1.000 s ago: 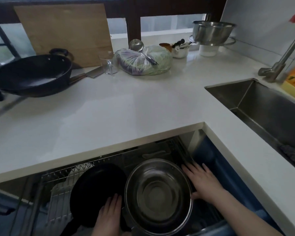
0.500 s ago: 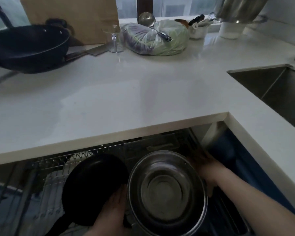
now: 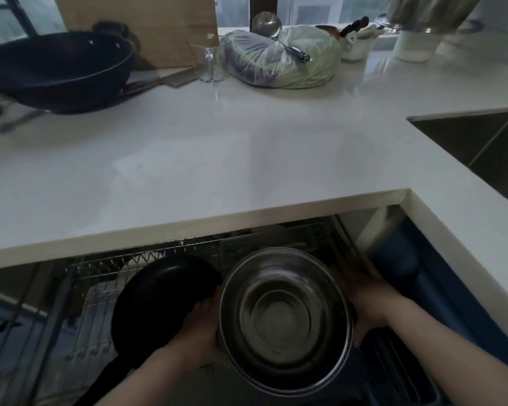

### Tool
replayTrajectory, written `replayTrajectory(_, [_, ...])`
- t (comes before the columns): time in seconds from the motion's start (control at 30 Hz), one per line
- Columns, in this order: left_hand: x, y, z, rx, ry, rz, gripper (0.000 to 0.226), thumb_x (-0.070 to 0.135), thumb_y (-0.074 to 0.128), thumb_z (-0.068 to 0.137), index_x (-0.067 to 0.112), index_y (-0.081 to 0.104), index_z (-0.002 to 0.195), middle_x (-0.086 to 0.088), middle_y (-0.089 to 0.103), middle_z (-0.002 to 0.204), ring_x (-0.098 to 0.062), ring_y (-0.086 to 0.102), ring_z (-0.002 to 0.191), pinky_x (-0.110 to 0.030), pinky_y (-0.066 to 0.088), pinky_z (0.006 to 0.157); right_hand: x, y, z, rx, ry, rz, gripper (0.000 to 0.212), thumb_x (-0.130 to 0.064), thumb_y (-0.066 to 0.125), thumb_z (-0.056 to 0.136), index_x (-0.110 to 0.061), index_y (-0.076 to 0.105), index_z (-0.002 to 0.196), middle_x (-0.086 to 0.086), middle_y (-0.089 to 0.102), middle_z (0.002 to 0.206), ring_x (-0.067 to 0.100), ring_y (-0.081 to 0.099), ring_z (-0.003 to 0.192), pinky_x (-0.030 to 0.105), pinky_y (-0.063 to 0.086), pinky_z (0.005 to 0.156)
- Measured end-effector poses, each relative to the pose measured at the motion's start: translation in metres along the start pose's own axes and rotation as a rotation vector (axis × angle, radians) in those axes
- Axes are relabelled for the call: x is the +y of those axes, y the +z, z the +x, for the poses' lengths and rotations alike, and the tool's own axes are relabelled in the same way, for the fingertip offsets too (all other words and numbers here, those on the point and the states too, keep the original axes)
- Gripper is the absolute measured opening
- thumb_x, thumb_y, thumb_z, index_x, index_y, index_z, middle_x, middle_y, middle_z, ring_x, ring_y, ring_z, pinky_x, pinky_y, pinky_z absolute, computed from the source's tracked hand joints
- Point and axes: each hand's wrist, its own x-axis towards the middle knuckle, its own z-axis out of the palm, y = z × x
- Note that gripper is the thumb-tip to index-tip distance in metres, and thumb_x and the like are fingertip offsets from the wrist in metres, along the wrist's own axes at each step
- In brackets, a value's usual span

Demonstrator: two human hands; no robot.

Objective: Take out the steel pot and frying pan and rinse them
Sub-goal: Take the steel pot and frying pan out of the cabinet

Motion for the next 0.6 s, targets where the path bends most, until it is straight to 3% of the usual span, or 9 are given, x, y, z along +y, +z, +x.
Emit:
replayTrajectory(0.1, [-0.006,-0.009,0.001,-0.049,0.035,-0.02,0.147,0.066,0.076,0.051,0.024,-0.028,0.147,-0.002,-0.009,0.161,-0.028,-0.002,0.147,-0.037,0.005,0.118,0.0,0.003,-0.003,-0.002,-0.011,0.03,0.151,-0.079,0.073,0.04,-0.032,-0.018,0.151,-0.002,0.004,0.163,0.019,-0.002,0.149,0.056,-0.025,0.109])
replayTrajectory(0.2, [-0.012,-0.022,-0.003,-0.045,0.078,-0.036,0.149,0.068,0.079,0.05,0.025,-0.024,0.149,0.0,-0.012,0.161,-0.025,-0.006,0.148,-0.033,-0.001,0.117,-0.002,-0.004,-0.011,0.002,0.008,0.106,0.149,-0.076,0.076,0.042,-0.034,-0.016,0.151,-0.002,0.005,0.163,0.017,0.0,0.149,0.052,-0.021,0.113])
replayTrajectory(0.3, [-0.013,-0.043,-0.01,-0.09,0.096,-0.029,0.157,0.084,0.07,0.038,0.026,-0.024,0.149,0.001,-0.015,0.16,-0.02,-0.011,0.147,-0.028,-0.007,0.115,-0.004,-0.012,-0.02,-0.012,0.008,0.215,0.15,-0.075,0.078,0.04,-0.037,-0.015,0.151,-0.003,0.009,0.162,0.018,0.0,0.149,0.048,-0.016,0.115])
replayTrajectory(0.4, [-0.013,-0.069,-0.024,-0.107,0.108,-0.049,0.157,0.079,0.074,0.038,0.024,-0.023,0.148,0.0,-0.01,0.16,-0.019,-0.008,0.147,-0.024,-0.005,0.114,-0.005,-0.024,-0.028,-0.041,0.018,0.33,0.159,-0.085,0.071,0.021,-0.046,-0.019,0.146,-0.003,0.005,0.162,0.023,0.001,0.149,0.052,-0.002,0.119])
replayTrajectory(0.47, [-0.011,-0.088,-0.036,-0.114,0.103,-0.078,0.151,0.061,0.086,0.047,0.022,-0.019,0.15,0.0,-0.002,0.16,-0.02,-0.003,0.147,-0.019,-0.001,0.111,-0.009,-0.036,-0.034,-0.048,0.013,0.364,0.158,-0.083,0.075,0.026,-0.044,-0.018,0.147,-0.004,0.004,0.162,0.024,0.002,0.148,0.052,0.004,0.119])
replayTrajectory(0.5, [-0.011,-0.097,-0.043,-0.122,0.097,-0.077,0.152,0.061,0.086,0.045,0.021,-0.017,0.15,-0.001,0.001,0.159,-0.019,-0.001,0.146,-0.018,0.0,0.11,-0.012,-0.042,-0.037,-0.05,0.012,0.369,0.154,-0.078,0.078,0.033,-0.042,-0.017,0.149,-0.003,0.005,0.161,0.025,0.003,0.148,0.052,0.005,0.119])
replayTrajectory(0.6, [-0.01,-0.121,-0.066,-0.173,0.06,-0.062,0.159,0.08,0.069,0.028,0.022,-0.015,0.151,-0.001,0.007,0.159,-0.017,0.005,0.145,-0.022,0.005,0.114,-0.024,-0.065,-0.051,-0.048,-0.002,0.356,0.147,-0.072,0.081,0.042,-0.039,-0.012,0.151,-0.002,0.012,0.158,0.024,0.01,0.145,0.049,0.009,0.119])
